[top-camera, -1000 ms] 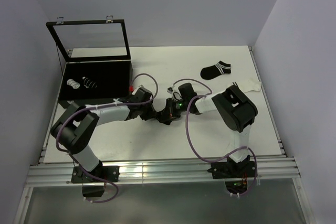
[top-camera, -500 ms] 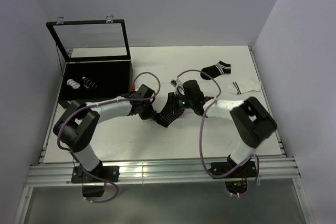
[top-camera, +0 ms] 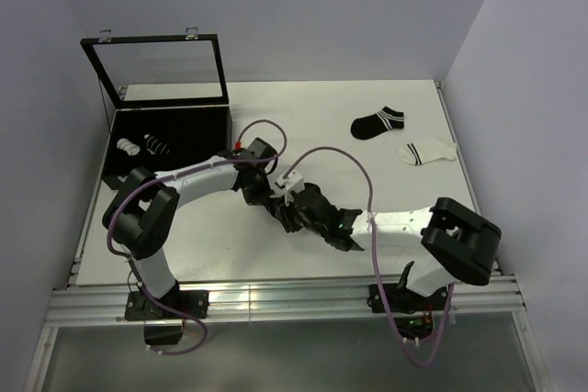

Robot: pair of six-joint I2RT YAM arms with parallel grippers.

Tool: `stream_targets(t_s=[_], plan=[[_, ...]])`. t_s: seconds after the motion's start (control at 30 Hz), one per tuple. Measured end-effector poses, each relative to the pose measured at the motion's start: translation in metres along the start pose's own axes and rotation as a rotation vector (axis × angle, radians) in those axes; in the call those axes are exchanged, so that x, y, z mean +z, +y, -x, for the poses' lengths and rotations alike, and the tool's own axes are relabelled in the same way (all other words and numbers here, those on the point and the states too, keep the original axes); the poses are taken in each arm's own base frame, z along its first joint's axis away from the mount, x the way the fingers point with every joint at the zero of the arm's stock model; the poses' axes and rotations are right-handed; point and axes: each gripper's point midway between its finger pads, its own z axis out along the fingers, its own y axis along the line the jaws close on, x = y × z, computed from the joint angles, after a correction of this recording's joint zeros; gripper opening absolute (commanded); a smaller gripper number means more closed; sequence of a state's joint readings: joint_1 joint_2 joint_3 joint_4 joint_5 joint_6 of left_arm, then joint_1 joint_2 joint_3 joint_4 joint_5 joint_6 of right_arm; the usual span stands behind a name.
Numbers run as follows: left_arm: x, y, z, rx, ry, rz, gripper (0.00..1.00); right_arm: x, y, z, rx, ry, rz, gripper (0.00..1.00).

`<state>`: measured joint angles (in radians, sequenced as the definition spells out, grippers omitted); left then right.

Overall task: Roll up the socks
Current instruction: Roll the sock at the center of the board.

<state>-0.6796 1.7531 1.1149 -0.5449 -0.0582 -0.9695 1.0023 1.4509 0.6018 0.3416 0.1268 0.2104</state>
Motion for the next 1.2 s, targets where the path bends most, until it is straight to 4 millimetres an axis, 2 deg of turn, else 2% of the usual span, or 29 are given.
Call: stream_targets(t_s=[0.27, 0.47, 0.6, 0.73, 0.8, 0.9, 1.0, 1.03, 1.13, 1.2], plan=[[0.01, 0.009, -0.009, 0.019, 0.042, 0.045, 0.0, 0.017, 0.016, -0.031, -0.231, 0.028, -0.142, 0.45], [0.01, 0.009, -0.008, 0.019, 0.043, 0.044, 0.0, 0.031, 0.027, -0.026, -0.312, 0.017, -0.199, 0.45], [0.009, 0.008, -0.009, 0.023, 0.046, 0.042, 0.01, 0.04, 0.024, -0.023, -0.322, 0.015, -0.243, 0.45], [0.009, 0.008, -0.01, 0.029, 0.051, 0.039, 0.0, 0.048, 0.017, -0.034, -0.346, 0.05, -0.288, 0.43], [0.009, 0.008, -0.01, 0.029, 0.052, 0.037, 0.0, 0.05, 0.015, -0.032, -0.345, 0.046, -0.308, 0.43], [0.009, 0.008, -0.01, 0.034, 0.053, 0.037, 0.0, 0.05, 0.014, -0.032, -0.34, 0.048, -0.323, 0.37], [0.009, 0.008, -0.009, 0.037, 0.052, 0.036, 0.0, 0.048, 0.01, -0.034, -0.335, 0.052, -0.342, 0.24], [0.009, 0.008, -0.01, 0.039, 0.053, 0.037, 0.0, 0.048, 0.009, -0.034, -0.331, 0.052, -0.349, 0.15], [0.009, 0.008, -0.01, 0.04, 0.058, 0.034, 0.0, 0.047, 0.008, -0.035, -0.317, 0.052, -0.352, 0.0], [0.009, 0.008, -0.009, 0.038, 0.06, 0.032, 0.0, 0.046, 0.009, -0.036, -0.298, 0.052, -0.332, 0.0]])
